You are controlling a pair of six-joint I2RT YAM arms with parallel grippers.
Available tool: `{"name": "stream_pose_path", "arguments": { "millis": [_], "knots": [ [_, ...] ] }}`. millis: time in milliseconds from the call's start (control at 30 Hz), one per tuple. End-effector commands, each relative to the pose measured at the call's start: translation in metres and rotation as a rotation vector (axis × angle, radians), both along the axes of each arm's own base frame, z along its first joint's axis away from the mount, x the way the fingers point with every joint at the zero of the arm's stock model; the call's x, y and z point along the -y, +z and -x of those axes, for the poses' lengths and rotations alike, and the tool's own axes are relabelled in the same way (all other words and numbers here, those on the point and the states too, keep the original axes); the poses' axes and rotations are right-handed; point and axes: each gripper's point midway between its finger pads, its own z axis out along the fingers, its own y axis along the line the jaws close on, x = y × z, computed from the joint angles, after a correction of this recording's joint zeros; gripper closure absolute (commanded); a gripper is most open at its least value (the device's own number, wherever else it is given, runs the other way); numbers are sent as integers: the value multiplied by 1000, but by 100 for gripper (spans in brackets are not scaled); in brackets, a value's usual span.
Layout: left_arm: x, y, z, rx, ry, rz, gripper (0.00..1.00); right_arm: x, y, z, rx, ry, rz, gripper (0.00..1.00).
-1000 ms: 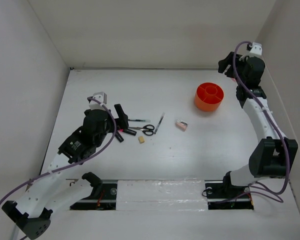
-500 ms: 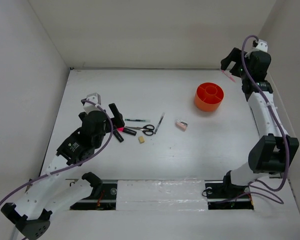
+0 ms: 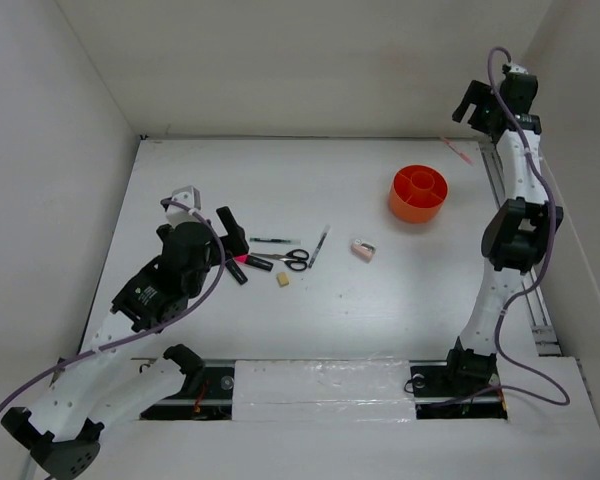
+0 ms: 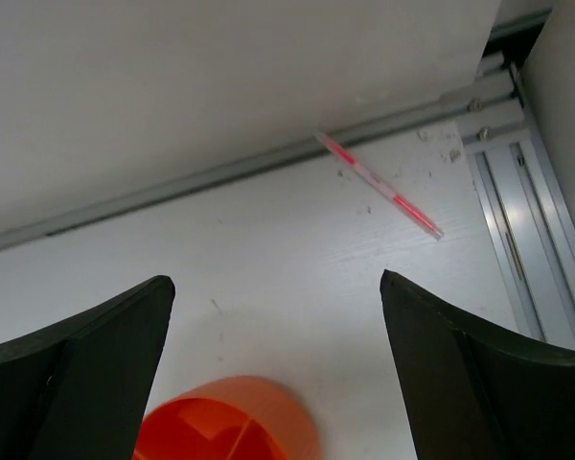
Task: Sort the stationery into containers
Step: Pick up the pen from the corner of the board.
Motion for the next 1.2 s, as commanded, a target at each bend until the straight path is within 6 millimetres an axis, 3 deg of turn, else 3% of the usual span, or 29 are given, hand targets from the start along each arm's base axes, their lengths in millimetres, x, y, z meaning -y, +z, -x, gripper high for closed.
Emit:
{"name": "stream_pose_path", "arguments": {
  "millis": [0,33,67,133,233,300,333,433,467,533,567,633,933,1167],
  "knots": [
    [1,17,0,52,-13,28,0,-11,-17,2,-76,93,47,6],
    [2,15,-1,44,-13,22,0,-15,-19,0,-74,106,82,6],
    [4,14,-1,40,-24,26,0,-5,-14,-4,-53,62,110,6],
    [6,12,-1,30,-36,15,0,-7,-28,-8,-60,61,130,5],
    [9,11,0,26,-56,13,0,7,-32,-13,-42,37,179,3],
    [10,11,1,31,-65,23,0,16,-52,-18,-86,49,205,3],
    [10,11,1,31,-65,23,0,17,-46,-23,-73,54,222,3],
    [12,15,1,45,-79,29,0,26,-80,-29,-117,103,214,3],
    [12,15,1,45,-79,29,0,32,-79,-31,-107,105,207,3],
    [12,15,1,45,-79,29,0,27,-106,-33,-156,168,214,3],
    [12,15,1,45,-79,29,0,26,-101,-36,-144,195,230,3],
    [13,15,2,43,-87,33,0,26,-121,-37,-184,236,257,3],
    [18,7,0,24,-108,21,0,38,-102,-45,-149,284,416,3],
    [18,7,0,24,-109,21,0,42,-145,-45,-215,370,454,2]
  ]
}}
